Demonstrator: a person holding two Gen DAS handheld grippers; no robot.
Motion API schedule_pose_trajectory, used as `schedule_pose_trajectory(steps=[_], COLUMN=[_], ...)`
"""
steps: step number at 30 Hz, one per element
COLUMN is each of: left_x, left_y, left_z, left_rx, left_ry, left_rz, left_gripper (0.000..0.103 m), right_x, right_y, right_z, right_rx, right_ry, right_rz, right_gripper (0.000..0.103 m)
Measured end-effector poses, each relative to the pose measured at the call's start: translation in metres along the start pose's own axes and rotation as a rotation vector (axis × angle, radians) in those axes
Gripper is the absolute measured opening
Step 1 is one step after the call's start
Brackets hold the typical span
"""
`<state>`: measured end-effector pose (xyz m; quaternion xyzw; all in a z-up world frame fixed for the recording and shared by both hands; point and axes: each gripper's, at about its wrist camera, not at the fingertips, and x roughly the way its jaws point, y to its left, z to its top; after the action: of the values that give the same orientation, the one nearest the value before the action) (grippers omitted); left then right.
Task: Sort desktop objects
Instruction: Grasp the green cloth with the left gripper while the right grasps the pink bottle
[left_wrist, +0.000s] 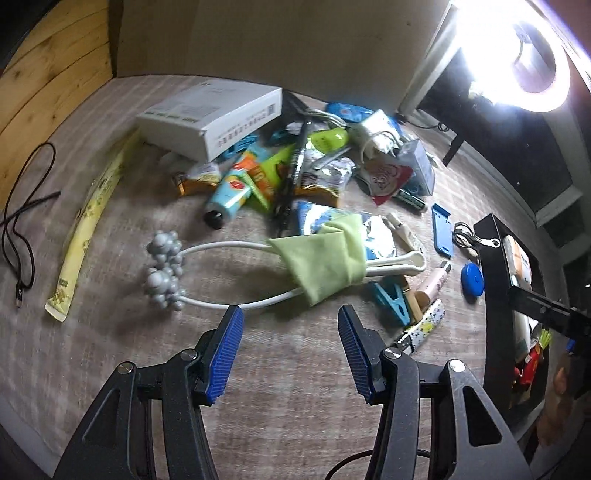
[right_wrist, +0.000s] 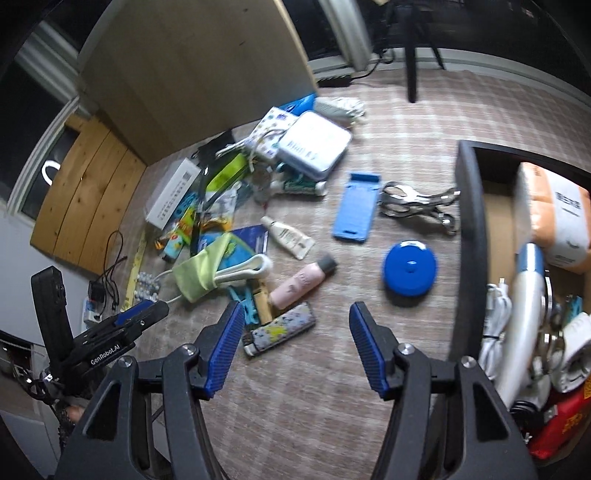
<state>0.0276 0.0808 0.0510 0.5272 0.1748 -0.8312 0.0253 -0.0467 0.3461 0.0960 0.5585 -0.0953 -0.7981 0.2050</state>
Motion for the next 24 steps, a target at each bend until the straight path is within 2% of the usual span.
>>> schedule_pose_trajectory(steps=[8, 14, 24], left_x=[0.017, 0.037, 0.057], left_y=[-0.013, -0.018, -0.028], left_z=[0.017, 0.023, 0.026], left_rx=[0.036, 0.013, 0.034], left_ry=[0.002, 0.035, 0.059], left_rz=[-0.016, -0.035, -0.036], left_gripper=[0.052, 0.052, 0.05], right_x=[0.032, 0.056, 0.088], right_y=[0.002, 0.001, 0.01], right_z=[0.0, 0.007, 0.012], right_rx=[0.031, 0.078, 0.056], right_ry=[0.016, 0.025, 0.057], right_rz=[-0.091, -0.12, -0.162], right_gripper=[0.058, 0.058, 0.058])
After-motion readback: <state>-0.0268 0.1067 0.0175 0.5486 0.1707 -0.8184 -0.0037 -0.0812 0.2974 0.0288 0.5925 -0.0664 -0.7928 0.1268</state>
